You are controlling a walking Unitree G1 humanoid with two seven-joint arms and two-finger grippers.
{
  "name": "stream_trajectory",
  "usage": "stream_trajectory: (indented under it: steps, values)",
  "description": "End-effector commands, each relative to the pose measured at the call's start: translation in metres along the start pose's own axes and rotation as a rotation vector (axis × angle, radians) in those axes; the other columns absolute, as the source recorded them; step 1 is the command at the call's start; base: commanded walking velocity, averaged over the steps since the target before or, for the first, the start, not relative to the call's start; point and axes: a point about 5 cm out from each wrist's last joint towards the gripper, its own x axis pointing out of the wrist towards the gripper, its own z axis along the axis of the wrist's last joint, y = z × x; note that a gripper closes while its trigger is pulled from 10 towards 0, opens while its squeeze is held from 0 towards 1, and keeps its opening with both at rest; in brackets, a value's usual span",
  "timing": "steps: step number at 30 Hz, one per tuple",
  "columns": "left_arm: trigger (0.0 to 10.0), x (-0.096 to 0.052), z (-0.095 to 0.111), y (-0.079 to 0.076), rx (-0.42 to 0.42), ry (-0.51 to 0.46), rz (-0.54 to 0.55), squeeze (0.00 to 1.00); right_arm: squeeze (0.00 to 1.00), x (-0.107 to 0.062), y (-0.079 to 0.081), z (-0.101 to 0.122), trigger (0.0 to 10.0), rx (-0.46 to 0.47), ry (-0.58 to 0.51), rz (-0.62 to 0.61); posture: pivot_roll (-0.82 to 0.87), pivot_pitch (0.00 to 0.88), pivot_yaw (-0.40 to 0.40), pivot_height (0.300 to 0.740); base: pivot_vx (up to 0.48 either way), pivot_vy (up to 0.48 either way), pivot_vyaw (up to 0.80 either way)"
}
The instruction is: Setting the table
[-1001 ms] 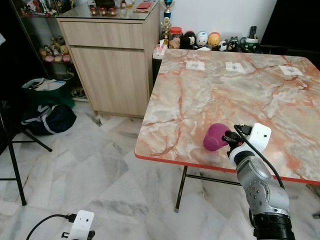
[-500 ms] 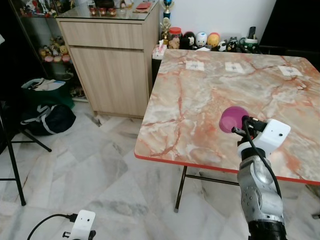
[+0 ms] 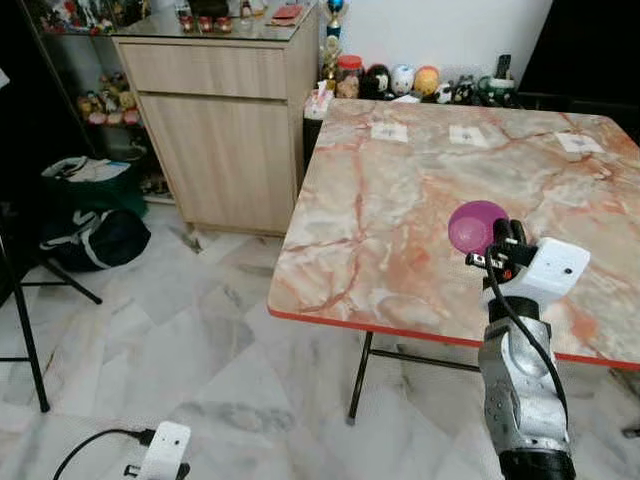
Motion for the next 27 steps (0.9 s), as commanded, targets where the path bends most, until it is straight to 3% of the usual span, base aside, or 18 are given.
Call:
stream_trajectory:
  steps: [1, 27]
  values:
    - [10.0, -0.0008, -0.0035, -0.0017, 0.016, 0.010, -0.004, 0.00, 0.00, 0.0024, -0.0041, 0.0030, 10.0, -0.020, -0.017, -0.012, 0.11, 0.009, -0.033, 0.740, 0.000, -0.472, 0.00]
    - [10.0, -0.0003, -0.0025, -0.0027, 0.030, 0.013, -0.012, 0.00, 0.00, 0.0044, -0.0114, 0.0034, 10.0, -0.025, -0.043, -0.044, 0.10, 0.000, -0.023, 0.740, 0.000, -0.469, 0.00]
